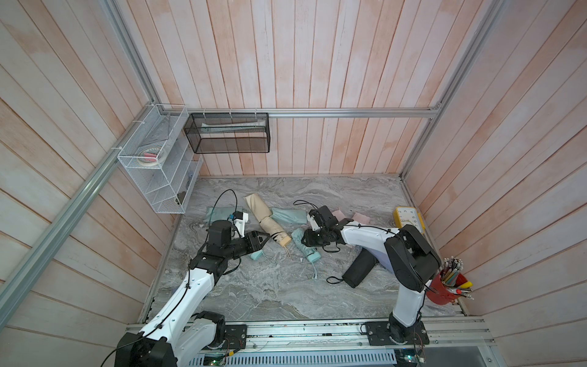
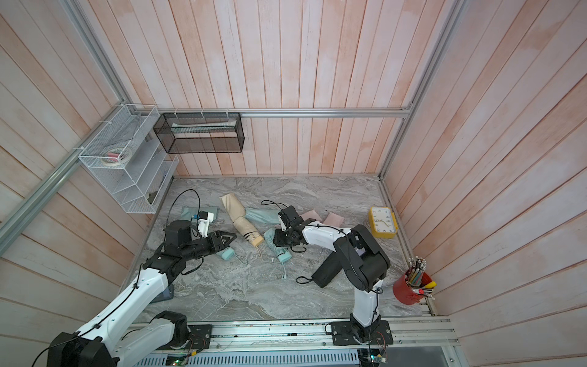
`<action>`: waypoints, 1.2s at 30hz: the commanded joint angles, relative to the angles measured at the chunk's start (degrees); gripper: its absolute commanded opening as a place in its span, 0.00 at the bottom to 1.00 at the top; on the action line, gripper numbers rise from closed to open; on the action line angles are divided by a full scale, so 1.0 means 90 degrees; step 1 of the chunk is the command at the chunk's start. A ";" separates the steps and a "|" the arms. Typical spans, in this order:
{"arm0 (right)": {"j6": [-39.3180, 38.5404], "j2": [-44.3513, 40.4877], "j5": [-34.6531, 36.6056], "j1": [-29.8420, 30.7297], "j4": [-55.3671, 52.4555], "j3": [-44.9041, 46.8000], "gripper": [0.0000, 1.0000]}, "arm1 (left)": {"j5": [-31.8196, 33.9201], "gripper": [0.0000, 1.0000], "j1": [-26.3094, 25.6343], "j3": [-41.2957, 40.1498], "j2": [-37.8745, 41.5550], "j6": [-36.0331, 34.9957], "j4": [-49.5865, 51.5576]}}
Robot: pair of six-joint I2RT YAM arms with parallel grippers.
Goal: Take umbrellas out of sleeves
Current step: Move the umbrella to the center of the board.
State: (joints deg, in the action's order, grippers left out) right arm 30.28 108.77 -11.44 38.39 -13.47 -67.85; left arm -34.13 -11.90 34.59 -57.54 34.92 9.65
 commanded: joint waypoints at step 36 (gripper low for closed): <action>0.2119 -0.1331 -0.1202 -0.2348 0.0850 0.1311 0.62 | -0.0377 0.56 0.0103 -0.0086 -0.0353 0.0037 -0.0487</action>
State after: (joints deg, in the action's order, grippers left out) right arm 44.58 95.83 -20.08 19.05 -8.69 -57.25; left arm -36.38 -11.25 34.63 -61.32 35.20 6.42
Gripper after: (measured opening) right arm 0.625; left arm 0.556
